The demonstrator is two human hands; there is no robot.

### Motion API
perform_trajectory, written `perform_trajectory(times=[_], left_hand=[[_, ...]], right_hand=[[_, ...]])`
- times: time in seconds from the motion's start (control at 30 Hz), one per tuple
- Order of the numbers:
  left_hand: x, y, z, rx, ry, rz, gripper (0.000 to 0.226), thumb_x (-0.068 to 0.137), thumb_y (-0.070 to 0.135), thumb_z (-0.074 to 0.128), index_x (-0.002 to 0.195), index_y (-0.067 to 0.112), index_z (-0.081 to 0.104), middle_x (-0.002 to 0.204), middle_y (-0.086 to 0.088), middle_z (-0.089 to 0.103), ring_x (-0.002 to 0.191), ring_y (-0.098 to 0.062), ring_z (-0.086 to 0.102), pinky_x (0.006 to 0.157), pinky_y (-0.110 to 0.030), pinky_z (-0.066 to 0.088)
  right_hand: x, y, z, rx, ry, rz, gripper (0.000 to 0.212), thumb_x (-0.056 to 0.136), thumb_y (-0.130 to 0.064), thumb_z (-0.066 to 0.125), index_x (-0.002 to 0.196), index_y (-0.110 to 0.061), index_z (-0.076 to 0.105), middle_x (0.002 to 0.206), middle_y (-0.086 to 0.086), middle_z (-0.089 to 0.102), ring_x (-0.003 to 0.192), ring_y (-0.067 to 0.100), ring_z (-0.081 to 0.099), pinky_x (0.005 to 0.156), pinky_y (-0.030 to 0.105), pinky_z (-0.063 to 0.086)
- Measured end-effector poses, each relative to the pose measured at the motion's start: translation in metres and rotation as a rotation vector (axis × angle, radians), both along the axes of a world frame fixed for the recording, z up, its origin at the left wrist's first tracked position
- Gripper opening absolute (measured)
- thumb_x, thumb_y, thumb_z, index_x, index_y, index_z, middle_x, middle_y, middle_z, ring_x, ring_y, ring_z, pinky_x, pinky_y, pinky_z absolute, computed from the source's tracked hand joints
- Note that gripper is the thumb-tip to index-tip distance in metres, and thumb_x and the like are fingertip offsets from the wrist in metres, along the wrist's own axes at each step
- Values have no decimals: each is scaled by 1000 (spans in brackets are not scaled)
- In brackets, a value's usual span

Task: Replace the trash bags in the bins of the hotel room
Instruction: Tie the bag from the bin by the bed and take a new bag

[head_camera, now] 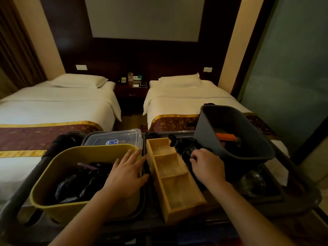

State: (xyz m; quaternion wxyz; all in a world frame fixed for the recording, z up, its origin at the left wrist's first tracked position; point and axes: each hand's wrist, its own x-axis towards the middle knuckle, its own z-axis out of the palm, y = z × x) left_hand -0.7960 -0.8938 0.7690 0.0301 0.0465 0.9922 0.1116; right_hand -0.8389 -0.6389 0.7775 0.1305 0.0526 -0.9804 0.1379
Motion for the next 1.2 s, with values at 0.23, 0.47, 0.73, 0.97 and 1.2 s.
perform_trajectory(times=[0.23, 0.47, 0.73, 0.97, 1.2], left_hand=[[0, -1, 0, 12, -5, 10, 71, 93, 59, 45, 153, 45, 9, 164, 14, -9, 150, -16, -14, 122, -53, 3], [-2, -3, -2, 34, -9, 5, 73, 92, 61, 45, 153, 45, 9, 164, 13, -8, 151, -19, -12, 121, -54, 5], [9, -6, 10, 569, 58, 49, 101, 78, 55, 72, 155, 40, 7, 162, 6, 19, 148, -17, 19, 118, -45, 27], [10, -16, 35, 932, 258, 135, 90, 76, 45, 77, 147, 52, 23, 154, 11, 37, 141, -11, 34, 107, -47, 44], [29, -47, 74, 1219, 577, 257, 18, 98, 13, 55, 101, 20, 71, 99, -2, 73, 97, -19, 70, 87, -44, 58]], right_hand=[[4, -1, 29, -388, 367, 101, 9, 98, -25, 58, 92, -19, 60, 77, -7, 59, 65, 11, 58, 50, 31, 48], [12, -3, 60, -648, 537, 226, 6, 100, -25, 55, 100, -19, 55, 76, -7, 59, 59, 11, 57, 48, 33, 47], [30, -44, 70, -746, 411, 496, 6, 99, -24, 52, 103, -21, 54, 93, -23, 59, 80, 6, 66, 59, 31, 59], [39, -76, 94, -889, 418, 533, 7, 98, -25, 51, 104, -22, 53, 95, -7, 62, 89, 7, 63, 71, 21, 56], [50, -108, 117, -986, 261, 732, 3, 93, -22, 59, 92, -23, 58, 79, -1, 62, 73, 18, 64, 60, 42, 56]])
